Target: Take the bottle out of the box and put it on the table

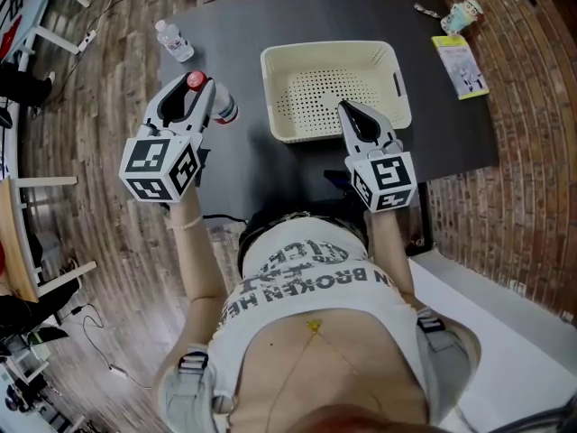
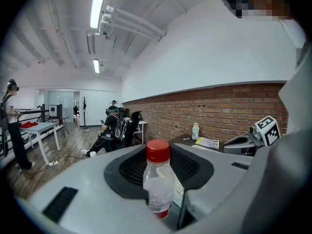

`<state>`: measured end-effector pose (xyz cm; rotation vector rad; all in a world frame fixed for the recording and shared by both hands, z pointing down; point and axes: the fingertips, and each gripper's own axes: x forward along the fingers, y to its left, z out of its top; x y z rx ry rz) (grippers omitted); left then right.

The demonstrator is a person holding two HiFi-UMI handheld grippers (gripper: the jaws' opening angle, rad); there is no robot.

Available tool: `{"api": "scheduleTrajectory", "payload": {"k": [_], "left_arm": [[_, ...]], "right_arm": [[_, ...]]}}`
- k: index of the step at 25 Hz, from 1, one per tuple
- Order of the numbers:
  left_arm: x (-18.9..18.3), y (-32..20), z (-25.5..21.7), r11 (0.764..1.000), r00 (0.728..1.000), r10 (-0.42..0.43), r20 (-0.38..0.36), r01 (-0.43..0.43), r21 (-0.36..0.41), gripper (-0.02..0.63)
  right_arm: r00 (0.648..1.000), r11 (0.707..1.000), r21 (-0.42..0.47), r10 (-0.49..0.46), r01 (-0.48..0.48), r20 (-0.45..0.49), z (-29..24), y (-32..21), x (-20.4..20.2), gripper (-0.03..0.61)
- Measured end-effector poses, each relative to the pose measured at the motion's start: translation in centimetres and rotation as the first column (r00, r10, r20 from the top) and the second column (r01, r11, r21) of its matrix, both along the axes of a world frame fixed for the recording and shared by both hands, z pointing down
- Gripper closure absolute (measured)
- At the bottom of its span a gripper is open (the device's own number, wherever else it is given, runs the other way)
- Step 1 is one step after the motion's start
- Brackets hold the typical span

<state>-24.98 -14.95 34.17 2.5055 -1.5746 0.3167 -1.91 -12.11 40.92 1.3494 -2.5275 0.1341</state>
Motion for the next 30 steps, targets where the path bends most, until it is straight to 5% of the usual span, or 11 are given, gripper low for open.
{"api": "scheduleTrajectory", "payload": {"k": [30], "left_arm": [[1.8,0.8,13.4,0.986,1.000,0.002,-0.007,-0.003,-0.165,0.465]], "right_arm": [[0.999,0.999,-0.029,-0.036,0.036,0.002,1.5,-0.7,-1.0,0.569]]}}
